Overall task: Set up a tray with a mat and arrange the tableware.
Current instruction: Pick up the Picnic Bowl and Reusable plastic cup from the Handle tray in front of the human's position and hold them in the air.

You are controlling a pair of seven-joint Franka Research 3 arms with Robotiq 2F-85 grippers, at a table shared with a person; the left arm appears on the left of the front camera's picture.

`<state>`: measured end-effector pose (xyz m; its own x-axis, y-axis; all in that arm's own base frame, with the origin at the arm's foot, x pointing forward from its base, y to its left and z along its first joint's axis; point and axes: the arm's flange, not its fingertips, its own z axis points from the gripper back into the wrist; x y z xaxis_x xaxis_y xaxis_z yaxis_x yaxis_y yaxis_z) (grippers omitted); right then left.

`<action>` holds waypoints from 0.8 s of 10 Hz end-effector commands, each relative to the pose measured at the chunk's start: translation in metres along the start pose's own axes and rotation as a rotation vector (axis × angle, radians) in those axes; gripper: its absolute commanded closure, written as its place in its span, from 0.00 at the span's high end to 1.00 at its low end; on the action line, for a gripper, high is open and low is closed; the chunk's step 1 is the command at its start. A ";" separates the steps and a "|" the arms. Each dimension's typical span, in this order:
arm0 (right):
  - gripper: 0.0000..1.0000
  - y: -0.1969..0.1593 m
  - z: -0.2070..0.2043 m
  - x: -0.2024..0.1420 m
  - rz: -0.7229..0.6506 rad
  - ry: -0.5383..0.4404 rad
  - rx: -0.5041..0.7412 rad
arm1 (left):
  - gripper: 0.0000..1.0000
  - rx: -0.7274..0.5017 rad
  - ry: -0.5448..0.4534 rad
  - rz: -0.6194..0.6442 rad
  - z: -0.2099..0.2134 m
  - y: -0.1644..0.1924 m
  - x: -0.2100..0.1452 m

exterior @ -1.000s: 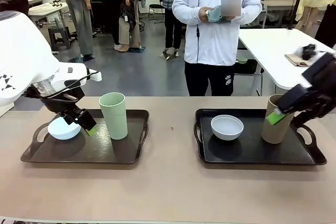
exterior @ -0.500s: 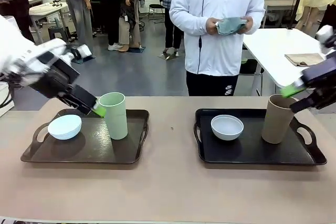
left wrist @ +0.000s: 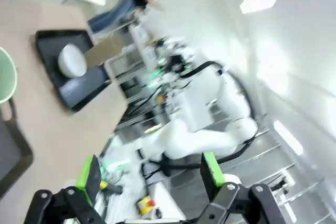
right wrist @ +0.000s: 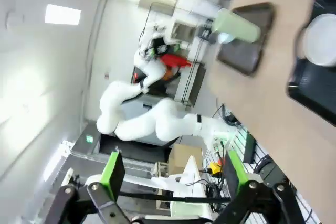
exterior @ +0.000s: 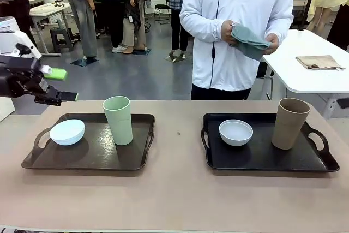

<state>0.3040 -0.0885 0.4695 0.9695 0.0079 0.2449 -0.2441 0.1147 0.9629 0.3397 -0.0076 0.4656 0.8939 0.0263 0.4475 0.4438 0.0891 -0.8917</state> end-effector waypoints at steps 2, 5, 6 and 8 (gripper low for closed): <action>1.00 0.017 -0.002 -0.002 0.060 0.008 0.019 | 1.00 0.091 0.072 -0.066 -0.007 -0.011 -0.001; 1.00 0.017 -0.002 -0.002 0.060 0.008 0.019 | 1.00 0.091 0.072 -0.066 -0.007 -0.011 -0.001; 1.00 0.017 -0.002 -0.002 0.060 0.008 0.019 | 1.00 0.091 0.072 -0.066 -0.007 -0.011 -0.001; 1.00 0.017 -0.002 -0.002 0.060 0.008 0.019 | 1.00 0.091 0.072 -0.066 -0.007 -0.011 -0.001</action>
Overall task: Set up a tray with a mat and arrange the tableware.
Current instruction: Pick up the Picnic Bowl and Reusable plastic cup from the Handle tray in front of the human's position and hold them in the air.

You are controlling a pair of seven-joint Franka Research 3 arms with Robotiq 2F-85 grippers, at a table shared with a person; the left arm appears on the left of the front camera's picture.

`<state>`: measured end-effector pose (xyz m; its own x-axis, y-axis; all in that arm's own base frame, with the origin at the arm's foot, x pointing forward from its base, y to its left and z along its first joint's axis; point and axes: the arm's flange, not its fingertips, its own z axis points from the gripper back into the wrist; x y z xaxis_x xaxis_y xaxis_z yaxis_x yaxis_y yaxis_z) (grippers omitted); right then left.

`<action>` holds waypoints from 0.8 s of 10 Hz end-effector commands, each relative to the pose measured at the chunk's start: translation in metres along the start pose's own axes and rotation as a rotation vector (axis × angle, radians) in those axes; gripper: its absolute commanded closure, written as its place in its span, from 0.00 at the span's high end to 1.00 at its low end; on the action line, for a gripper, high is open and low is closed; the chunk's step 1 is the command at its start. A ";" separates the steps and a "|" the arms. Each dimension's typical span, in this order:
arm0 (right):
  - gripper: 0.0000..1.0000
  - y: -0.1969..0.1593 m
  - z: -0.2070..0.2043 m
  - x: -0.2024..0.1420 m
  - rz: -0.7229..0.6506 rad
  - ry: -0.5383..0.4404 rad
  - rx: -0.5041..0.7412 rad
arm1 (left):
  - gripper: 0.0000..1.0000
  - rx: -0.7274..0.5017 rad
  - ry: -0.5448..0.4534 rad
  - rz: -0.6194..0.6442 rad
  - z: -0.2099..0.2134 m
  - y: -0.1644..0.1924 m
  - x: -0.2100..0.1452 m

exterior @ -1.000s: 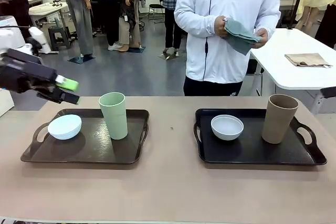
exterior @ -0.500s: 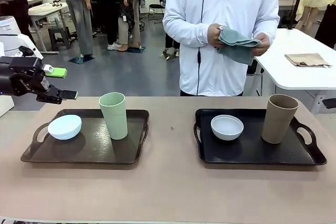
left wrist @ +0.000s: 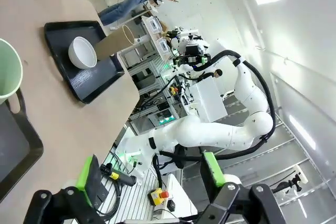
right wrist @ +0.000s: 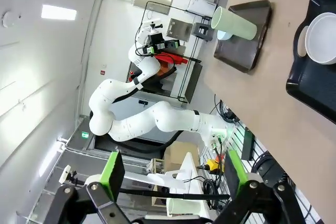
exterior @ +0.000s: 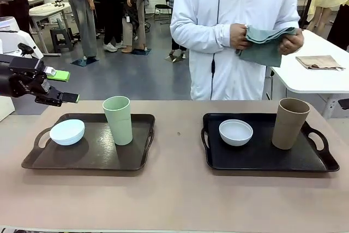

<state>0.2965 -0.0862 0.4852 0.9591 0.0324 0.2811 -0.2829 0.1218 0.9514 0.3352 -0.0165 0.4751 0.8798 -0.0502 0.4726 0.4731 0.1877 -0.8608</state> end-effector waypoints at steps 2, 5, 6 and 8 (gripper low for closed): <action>1.00 0.000 -0.001 0.002 0.020 -0.012 0.027 | 1.00 -0.008 -0.001 -0.027 0.001 0.000 -0.001; 1.00 0.000 -0.001 0.002 0.020 -0.012 0.027 | 1.00 -0.008 -0.001 -0.027 0.001 0.000 -0.001; 1.00 0.000 -0.001 0.002 0.020 -0.012 0.027 | 1.00 -0.008 -0.001 -0.027 0.001 0.000 -0.001; 1.00 0.000 -0.001 0.002 0.020 -0.012 0.027 | 1.00 -0.008 -0.001 -0.027 0.001 0.000 -0.001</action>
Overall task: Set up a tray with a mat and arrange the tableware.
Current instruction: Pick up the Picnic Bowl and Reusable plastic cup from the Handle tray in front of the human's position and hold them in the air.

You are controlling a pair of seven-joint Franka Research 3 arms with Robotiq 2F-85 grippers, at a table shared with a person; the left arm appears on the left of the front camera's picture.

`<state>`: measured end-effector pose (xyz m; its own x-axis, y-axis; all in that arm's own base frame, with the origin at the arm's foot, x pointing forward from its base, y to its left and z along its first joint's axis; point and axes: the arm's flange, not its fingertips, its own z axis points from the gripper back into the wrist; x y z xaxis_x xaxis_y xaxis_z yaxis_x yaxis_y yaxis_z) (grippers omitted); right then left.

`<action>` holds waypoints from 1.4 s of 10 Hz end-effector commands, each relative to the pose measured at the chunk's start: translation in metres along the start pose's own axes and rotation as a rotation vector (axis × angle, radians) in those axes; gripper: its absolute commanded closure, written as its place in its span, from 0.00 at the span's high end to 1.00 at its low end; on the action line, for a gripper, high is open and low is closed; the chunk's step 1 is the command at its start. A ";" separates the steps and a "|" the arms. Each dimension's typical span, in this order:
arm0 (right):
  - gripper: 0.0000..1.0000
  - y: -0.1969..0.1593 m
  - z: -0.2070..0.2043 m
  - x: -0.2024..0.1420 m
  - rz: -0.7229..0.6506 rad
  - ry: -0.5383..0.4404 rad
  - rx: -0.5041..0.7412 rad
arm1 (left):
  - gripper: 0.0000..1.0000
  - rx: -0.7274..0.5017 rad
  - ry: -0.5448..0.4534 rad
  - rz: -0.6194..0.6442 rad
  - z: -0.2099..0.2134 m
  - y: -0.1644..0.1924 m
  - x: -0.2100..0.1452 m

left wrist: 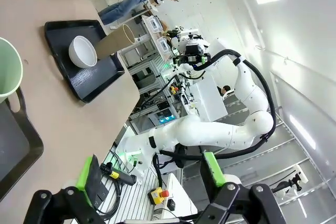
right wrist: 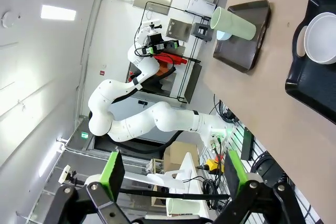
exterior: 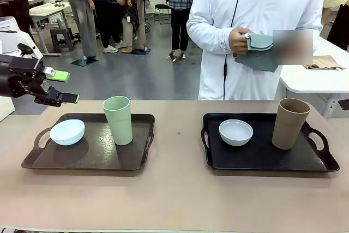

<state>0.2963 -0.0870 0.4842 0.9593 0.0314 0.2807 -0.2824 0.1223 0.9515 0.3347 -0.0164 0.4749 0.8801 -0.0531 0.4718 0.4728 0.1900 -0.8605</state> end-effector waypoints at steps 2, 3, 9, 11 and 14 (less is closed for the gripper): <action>1.00 0.001 -0.002 0.002 0.021 -0.011 0.027 | 1.00 -0.010 -0.005 -0.027 0.001 0.000 -0.001; 1.00 0.001 -0.002 0.002 0.021 -0.011 0.027 | 1.00 -0.010 -0.005 -0.027 0.001 0.000 -0.001; 1.00 0.001 -0.002 0.002 0.021 -0.011 0.027 | 1.00 -0.010 -0.005 -0.027 0.001 0.000 -0.001; 1.00 0.000 -0.001 0.000 -0.001 0.004 0.001 | 1.00 -0.010 -0.005 -0.027 0.001 0.000 -0.001; 1.00 -0.001 -0.001 0.000 -0.004 0.005 -0.002 | 1.00 0.000 0.000 -0.001 0.000 0.000 0.000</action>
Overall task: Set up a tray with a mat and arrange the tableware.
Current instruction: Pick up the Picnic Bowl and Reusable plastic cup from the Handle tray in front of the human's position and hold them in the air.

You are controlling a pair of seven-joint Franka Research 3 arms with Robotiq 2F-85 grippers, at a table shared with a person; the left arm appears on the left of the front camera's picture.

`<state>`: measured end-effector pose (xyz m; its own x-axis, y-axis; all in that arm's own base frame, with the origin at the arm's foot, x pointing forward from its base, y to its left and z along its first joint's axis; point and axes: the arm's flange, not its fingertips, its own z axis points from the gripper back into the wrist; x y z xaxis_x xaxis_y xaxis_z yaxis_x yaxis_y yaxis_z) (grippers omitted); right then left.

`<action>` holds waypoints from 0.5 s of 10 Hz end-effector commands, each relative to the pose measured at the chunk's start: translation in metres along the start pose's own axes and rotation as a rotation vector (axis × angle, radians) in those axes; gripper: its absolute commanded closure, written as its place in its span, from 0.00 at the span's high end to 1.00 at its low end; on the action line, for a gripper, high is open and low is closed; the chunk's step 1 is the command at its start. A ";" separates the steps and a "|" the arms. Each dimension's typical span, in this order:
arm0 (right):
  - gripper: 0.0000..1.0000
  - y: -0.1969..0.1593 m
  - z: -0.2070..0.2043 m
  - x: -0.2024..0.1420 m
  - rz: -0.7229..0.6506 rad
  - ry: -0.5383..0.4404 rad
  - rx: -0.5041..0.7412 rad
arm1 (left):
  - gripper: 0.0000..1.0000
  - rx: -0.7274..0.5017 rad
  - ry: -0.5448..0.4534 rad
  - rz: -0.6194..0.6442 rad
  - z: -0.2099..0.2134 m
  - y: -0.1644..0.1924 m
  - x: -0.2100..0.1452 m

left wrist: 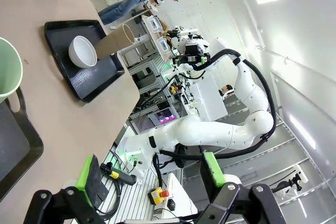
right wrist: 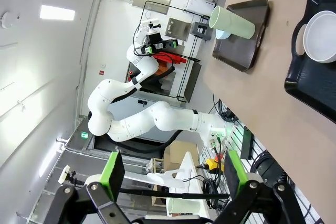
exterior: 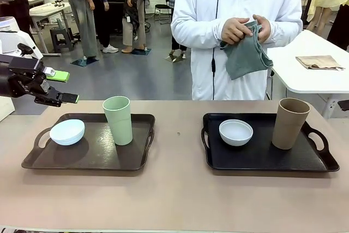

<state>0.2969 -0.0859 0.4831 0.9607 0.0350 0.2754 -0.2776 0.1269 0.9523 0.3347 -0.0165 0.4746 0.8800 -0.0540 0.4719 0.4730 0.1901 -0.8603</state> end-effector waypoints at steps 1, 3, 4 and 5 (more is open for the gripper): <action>1.00 0.006 0.000 0.001 0.317 -0.034 -0.537 | 1.00 0.081 0.071 -0.062 -0.022 -0.023 0.008; 1.00 0.022 0.026 0.009 0.493 -0.024 -0.800 | 1.00 0.323 0.169 -0.233 -0.078 -0.099 0.030; 1.00 0.021 0.042 0.015 0.532 -0.083 -1.049 | 1.00 0.463 0.205 -0.271 -0.104 -0.131 0.039; 1.00 0.015 0.058 0.021 0.530 -0.108 -1.211 | 1.00 0.597 0.212 -0.340 -0.128 -0.158 0.047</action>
<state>0.3057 -0.1334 0.5308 0.7604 0.2741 0.5888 -0.5844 0.6844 0.4360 0.2971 -0.1629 0.5975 0.6929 -0.3548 0.6276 0.7080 0.4995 -0.4992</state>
